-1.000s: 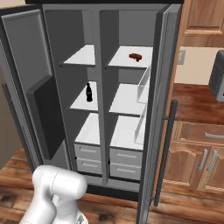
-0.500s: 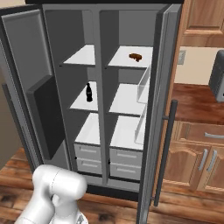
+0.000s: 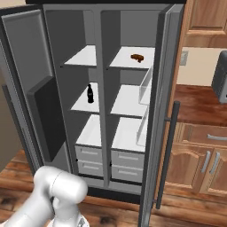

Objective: Pick up the frozen chicken drumstick from the freezer, place it on any shelf in the fridge, and close the fridge and freezer doors when done.

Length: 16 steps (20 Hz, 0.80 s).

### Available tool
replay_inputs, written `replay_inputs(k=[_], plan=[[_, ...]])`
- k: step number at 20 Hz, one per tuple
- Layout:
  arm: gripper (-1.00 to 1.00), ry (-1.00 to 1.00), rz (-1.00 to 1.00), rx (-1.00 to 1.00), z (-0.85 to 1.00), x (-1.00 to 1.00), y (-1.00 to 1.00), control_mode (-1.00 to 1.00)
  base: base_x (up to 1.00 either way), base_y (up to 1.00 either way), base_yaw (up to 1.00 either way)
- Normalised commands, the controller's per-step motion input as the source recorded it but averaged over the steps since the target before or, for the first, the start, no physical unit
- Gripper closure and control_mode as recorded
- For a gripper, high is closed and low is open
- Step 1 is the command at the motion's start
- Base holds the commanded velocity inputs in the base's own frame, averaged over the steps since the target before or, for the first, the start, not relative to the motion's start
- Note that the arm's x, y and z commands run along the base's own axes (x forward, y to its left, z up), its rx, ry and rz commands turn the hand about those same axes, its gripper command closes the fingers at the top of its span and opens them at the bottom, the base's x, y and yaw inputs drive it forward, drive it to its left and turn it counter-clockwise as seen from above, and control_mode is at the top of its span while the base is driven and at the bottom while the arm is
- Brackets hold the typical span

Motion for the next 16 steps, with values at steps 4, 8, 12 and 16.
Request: replay_inputs(k=[4, 8, 12, 16], plan=[[-1.0, 0.04, 0.08, -0.05, -0.2, 0.61, 0.0, -1.0, 0.0, 0.0, 0.0], [-1.0, 0.02, 0.02, -0.03, -0.05, 0.46, 0.07, -1.0, 0.0, 0.0, 0.0], [-1.0, 0.0, 0.0, -0.03, -0.11, 0.43, 0.22, -1.0, 0.0, 0.0, 0.0], [-1.0, 0.01, 0.0, -0.01, -0.19, 0.4, 0.08, -1.0, 0.0, 0.0, 0.0]])
